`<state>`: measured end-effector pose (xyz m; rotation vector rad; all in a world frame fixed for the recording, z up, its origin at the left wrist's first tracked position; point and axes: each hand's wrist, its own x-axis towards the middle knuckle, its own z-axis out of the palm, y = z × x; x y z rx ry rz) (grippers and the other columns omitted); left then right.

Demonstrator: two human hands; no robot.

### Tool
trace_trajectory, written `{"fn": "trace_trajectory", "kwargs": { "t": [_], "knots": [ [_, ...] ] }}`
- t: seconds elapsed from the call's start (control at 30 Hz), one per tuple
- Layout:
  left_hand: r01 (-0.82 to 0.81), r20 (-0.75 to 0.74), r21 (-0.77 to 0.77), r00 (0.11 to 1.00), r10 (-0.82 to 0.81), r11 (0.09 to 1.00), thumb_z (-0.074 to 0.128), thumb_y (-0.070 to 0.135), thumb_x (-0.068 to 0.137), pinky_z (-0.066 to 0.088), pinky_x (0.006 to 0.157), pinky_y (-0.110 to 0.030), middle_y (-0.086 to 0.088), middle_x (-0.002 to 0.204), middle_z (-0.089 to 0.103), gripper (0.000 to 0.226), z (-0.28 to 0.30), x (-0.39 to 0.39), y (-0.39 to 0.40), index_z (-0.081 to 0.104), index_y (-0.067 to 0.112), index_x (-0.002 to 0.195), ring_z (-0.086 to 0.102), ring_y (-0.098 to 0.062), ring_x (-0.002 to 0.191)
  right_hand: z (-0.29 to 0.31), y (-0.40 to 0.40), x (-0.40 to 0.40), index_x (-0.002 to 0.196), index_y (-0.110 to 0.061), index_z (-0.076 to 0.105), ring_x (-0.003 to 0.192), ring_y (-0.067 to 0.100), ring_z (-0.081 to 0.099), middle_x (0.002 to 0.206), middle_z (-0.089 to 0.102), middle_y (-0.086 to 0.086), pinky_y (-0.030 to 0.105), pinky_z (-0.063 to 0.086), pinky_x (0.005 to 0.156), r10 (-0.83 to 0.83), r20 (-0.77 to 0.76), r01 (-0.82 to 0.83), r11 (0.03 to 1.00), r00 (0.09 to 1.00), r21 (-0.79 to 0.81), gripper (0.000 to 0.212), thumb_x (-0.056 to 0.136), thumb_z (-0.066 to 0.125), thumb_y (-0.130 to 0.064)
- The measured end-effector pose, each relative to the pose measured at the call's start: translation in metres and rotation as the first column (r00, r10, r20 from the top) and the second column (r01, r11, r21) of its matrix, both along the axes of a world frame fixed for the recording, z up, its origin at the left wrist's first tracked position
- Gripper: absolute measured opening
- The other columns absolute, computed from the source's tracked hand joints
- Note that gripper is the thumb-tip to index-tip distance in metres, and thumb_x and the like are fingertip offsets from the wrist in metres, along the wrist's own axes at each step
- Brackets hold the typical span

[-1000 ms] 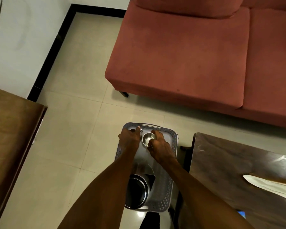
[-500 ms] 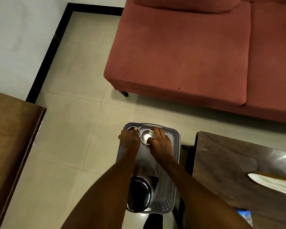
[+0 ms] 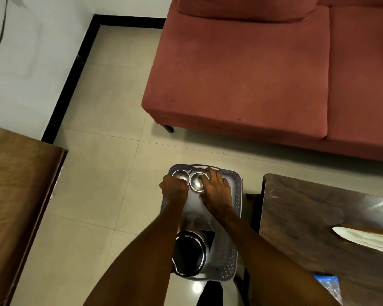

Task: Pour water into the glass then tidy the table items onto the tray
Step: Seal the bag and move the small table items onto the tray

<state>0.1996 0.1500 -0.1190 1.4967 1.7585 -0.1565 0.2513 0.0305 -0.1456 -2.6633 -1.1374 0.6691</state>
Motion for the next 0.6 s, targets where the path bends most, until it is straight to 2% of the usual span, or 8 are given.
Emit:
{"fn": "trace_trajectory", "kwargs": {
  "t": [0.13,0.23,0.33,0.4,0.5,0.6],
  "knots": [
    [0.058,0.03,-0.009,0.998,-0.057,0.998,0.06,0.019,0.088,0.053,0.091,-0.043,-0.026,0.116,0.061,0.033,0.016,-0.006,-0.012,0.056,-0.004,0.112,0.063,-0.042,0.102,0.02,-0.012,0.004,0.131,-0.017,0.047,0.122,0.026,0.05,0.139,0.046,0.006,0.038,0.047,0.096,-0.065,0.033,0.064,0.997,0.997,0.035,0.06,0.075,0.066,-0.005],
    [0.212,-0.03,0.062,0.977,-0.211,0.975,0.059,0.028,0.087,0.05,0.084,-0.037,-0.021,0.116,0.064,0.037,0.041,-0.006,-0.029,0.058,0.002,0.112,0.063,-0.039,0.105,0.037,-0.027,0.01,0.136,-0.015,0.044,0.127,0.025,0.047,0.141,0.046,0.005,0.035,0.038,0.105,-0.128,-0.007,0.128,0.987,0.992,0.096,0.064,0.076,0.059,-0.003],
    [0.365,-0.106,0.101,0.929,-0.354,0.926,0.058,0.034,0.087,0.05,0.09,-0.04,-0.015,0.12,0.064,0.04,0.069,-0.006,-0.052,0.058,0.008,0.117,0.061,-0.035,0.109,0.061,-0.046,0.015,0.144,-0.011,0.037,0.132,0.026,0.044,0.147,0.044,0.008,0.036,0.037,0.111,-0.166,-0.062,0.173,0.975,0.984,0.142,0.07,0.077,0.056,-0.003],
    [0.477,-0.108,0.119,0.878,-0.467,0.871,0.06,0.034,0.088,0.051,0.092,-0.044,-0.015,0.119,0.063,0.042,0.082,-0.007,-0.067,0.055,0.006,0.119,0.061,-0.035,0.108,0.077,-0.061,0.016,0.149,-0.011,0.031,0.137,0.025,0.04,0.152,0.039,0.007,0.038,0.036,0.113,-0.176,-0.092,0.188,0.971,0.98,0.148,0.075,0.079,0.058,-0.005],
    [0.645,-0.142,0.191,0.764,-0.629,0.74,0.06,0.037,0.089,0.05,0.092,-0.042,-0.015,0.118,0.064,0.044,0.105,-0.011,-0.098,0.054,0.005,0.119,0.061,-0.034,0.109,0.104,-0.091,0.015,0.153,-0.013,0.024,0.142,0.025,0.033,0.157,0.033,0.007,0.039,0.034,0.115,-0.183,-0.116,0.2,0.967,0.976,0.158,0.077,0.084,0.06,-0.012],
    [0.74,-0.171,0.269,0.666,-0.726,0.616,0.059,0.043,0.088,0.047,0.096,-0.043,-0.012,0.125,0.061,0.053,0.125,-0.014,-0.134,0.052,0.008,0.127,0.057,-0.032,0.117,0.131,-0.124,0.012,0.154,-0.014,0.022,0.145,0.025,0.03,0.159,0.029,0.006,0.041,0.032,0.115,-0.19,-0.091,0.204,0.962,0.978,0.183,0.077,0.088,0.061,-0.021]
  ]
}}
